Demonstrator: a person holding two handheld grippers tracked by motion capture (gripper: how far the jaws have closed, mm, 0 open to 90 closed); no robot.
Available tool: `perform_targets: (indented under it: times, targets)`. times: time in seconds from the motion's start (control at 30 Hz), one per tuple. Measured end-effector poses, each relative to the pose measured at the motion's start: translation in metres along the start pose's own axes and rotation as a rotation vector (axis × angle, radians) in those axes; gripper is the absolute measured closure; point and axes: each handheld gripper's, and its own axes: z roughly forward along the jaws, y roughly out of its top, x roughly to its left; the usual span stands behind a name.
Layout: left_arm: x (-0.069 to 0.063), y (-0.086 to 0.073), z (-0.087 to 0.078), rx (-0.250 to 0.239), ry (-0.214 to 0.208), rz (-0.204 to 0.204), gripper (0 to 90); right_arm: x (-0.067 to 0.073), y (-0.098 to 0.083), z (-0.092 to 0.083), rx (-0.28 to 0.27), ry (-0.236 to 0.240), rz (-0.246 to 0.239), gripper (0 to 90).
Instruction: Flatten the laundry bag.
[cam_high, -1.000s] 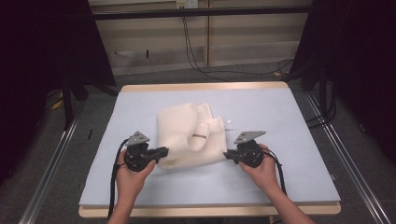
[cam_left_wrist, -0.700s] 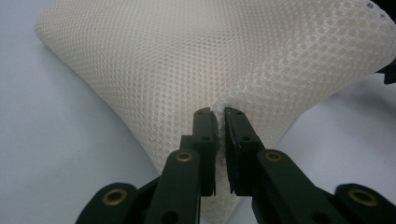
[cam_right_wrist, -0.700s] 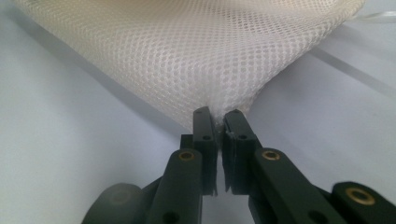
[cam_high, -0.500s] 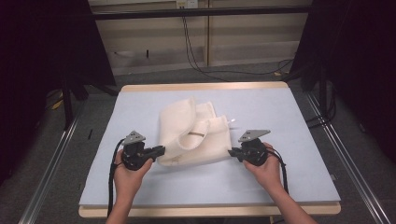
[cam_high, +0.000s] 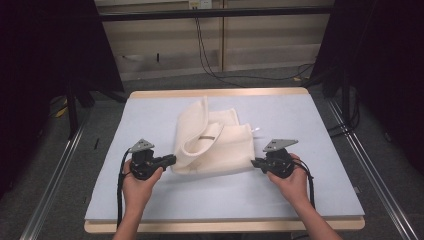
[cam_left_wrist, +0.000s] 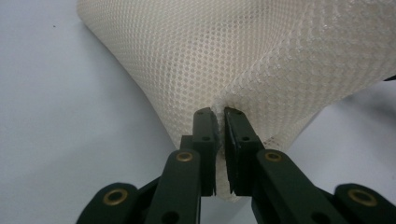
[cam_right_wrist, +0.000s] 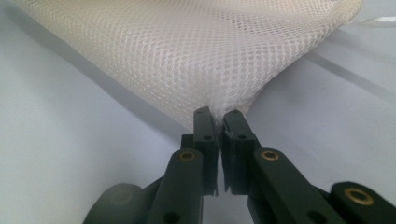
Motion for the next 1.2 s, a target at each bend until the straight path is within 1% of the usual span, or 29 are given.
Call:
perform_targets:
  times: [0.07,0.13,0.23,0.27,0.3,0.33,0.37,0.4,0.43,0.47,0.53,0.6,0.63,0.67,0.83,0.87,1.07,1.13,1.17,1.2]
  targets:
    - [0.002,0.000,0.001,0.006,-0.003,0.003,83.8,-0.001,-0.002,-0.002,0.000,-0.005,0.004,85.2]
    - [0.001,0.001,0.003,-0.004,-0.001,-0.004,83.8,-0.001,-0.003,-0.003,-0.002,-0.008,0.006,85.1]
    - [0.002,0.001,0.005,-0.004,-0.002,-0.005,83.8,-0.001,-0.004,-0.005,-0.002,-0.011,0.010,85.1]
    - [0.003,0.002,0.005,0.001,-0.004,0.003,83.8,-0.001,-0.005,-0.005,-0.006,-0.008,0.008,85.1]
    - [0.003,0.002,0.006,-0.006,-0.002,-0.004,83.7,0.000,-0.006,-0.006,0.004,-0.009,0.022,85.1]
    - [0.003,0.003,0.007,-0.008,0.000,-0.006,83.7,0.000,-0.006,-0.007,-0.003,-0.014,0.013,85.2]
    - [0.003,0.003,0.007,-0.001,0.000,0.002,83.8,-0.001,-0.007,-0.007,-0.008,-0.013,0.007,85.1]
    - [0.003,0.004,0.008,-0.007,0.001,-0.003,83.8,-0.001,-0.007,-0.009,-0.001,-0.020,0.019,85.1]
    - [0.003,0.004,0.009,-0.005,0.001,0.002,83.8,-0.002,-0.008,-0.010,-0.007,-0.020,0.015,85.2]
    - [0.004,0.004,0.010,-0.008,0.001,0.002,83.8,-0.002,-0.009,-0.011,-0.005,-0.021,0.021,85.2]
    - [0.003,0.004,0.011,-0.020,0.009,-0.010,83.8,-0.003,-0.011,-0.014,-0.012,-0.029,0.025,85.2]
    - [0.004,0.005,0.011,-0.017,0.010,-0.010,83.8,-0.003,-0.012,-0.014,-0.007,-0.032,0.032,85.2]
    - [0.005,0.005,0.011,-0.017,0.015,-0.008,83.8,-0.003,-0.013,-0.015,-0.011,-0.033,0.022,85.1]
    - [0.005,0.005,0.011,-0.019,0.024,-0.005,83.8,-0.003,-0.013,-0.015,-0.012,-0.035,0.023,85.1]
    - [0.007,0.005,0.011,-0.012,0.026,0.000,83.8,-0.003,-0.014,-0.016,-0.011,-0.032,0.031,85.1]
    - [0.006,0.005,0.011,-0.015,0.029,-0.006,83.8,-0.003,-0.015,-0.016,-0.013,-0.033,0.033,85.1]
    - [0.008,0.004,0.011,-0.013,0.038,-0.010,83.8,-0.004,-0.015,-0.015,-0.018,-0.025,0.033,85.1]
    - [0.009,0.003,0.010,-0.017,0.033,-0.016,83.8,-0.004,-0.015,-0.015,-0.017,-0.024,0.032,85.0]
    - [0.010,0.003,0.010,-0.013,0.037,-0.012,83.8,-0.004,-0.015,-0.015,-0.018,-0.024,0.030,85.0]
    - [0.010,0.003,0.010,-0.018,0.036,-0.019,83.8,-0.004,-0.015,-0.015,-0.019,-0.024,0.029,85.0]
